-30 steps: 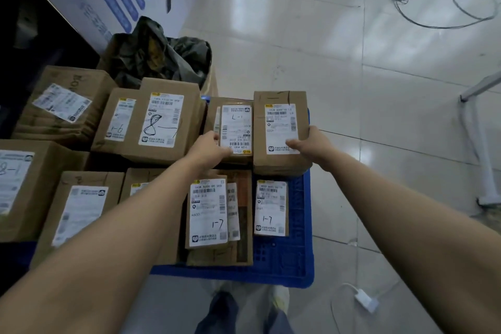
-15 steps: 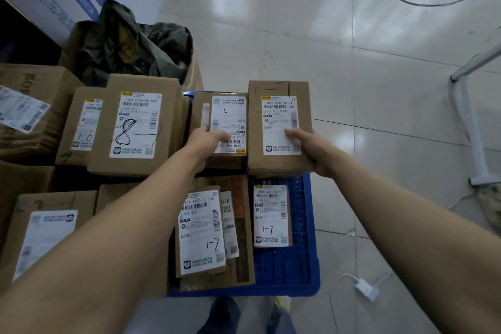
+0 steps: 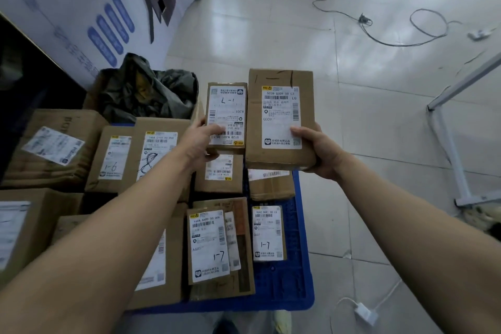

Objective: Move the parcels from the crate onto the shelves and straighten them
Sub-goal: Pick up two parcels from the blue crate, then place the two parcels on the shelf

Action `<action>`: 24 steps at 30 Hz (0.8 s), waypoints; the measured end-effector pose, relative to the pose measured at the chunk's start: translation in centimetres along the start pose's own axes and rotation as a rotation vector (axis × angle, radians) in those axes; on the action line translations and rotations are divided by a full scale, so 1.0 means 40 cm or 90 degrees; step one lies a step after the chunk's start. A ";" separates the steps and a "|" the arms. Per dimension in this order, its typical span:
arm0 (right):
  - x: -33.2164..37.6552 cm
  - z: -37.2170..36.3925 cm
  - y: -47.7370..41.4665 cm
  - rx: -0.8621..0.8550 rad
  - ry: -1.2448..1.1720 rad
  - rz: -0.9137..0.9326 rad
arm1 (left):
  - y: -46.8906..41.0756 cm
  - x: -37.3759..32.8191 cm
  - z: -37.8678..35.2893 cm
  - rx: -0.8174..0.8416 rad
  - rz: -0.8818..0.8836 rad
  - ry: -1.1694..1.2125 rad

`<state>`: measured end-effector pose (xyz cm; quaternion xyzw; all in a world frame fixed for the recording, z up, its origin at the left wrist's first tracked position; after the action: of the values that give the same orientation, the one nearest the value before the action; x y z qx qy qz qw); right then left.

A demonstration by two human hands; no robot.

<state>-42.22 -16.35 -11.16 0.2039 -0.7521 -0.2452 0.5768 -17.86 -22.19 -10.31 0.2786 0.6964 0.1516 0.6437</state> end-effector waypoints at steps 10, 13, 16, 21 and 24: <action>0.265 -0.210 0.207 0.096 0.057 0.120 | 0.307 -0.270 0.094 -0.062 -0.143 0.056; 0.300 -0.304 0.254 0.162 0.084 0.138 | 0.444 -0.301 0.154 -0.124 -0.194 0.079; 0.304 -0.423 0.299 0.244 0.130 0.147 | 0.606 -0.289 0.232 -0.231 -0.259 0.120; 0.222 -0.648 0.398 0.376 0.211 0.132 | 0.876 -0.163 0.382 -0.412 -0.280 0.213; 0.150 -0.813 0.482 0.475 0.271 0.115 | 1.087 -0.051 0.457 -0.511 -0.295 0.257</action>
<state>-12.73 -8.87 12.04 0.3777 -0.6681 0.1427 0.6250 8.51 8.65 13.84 -0.1877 0.7372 0.3114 0.5695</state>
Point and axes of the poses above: each hand's wrist, its own y-axis away from the middle knuckle, its own z-axis out of the back of the hand, x = y × z, the point moved 5 cm from there along -y, towards the middle knuckle, and after that the axes turned 3 degrees about x, right-handed, at the moved point
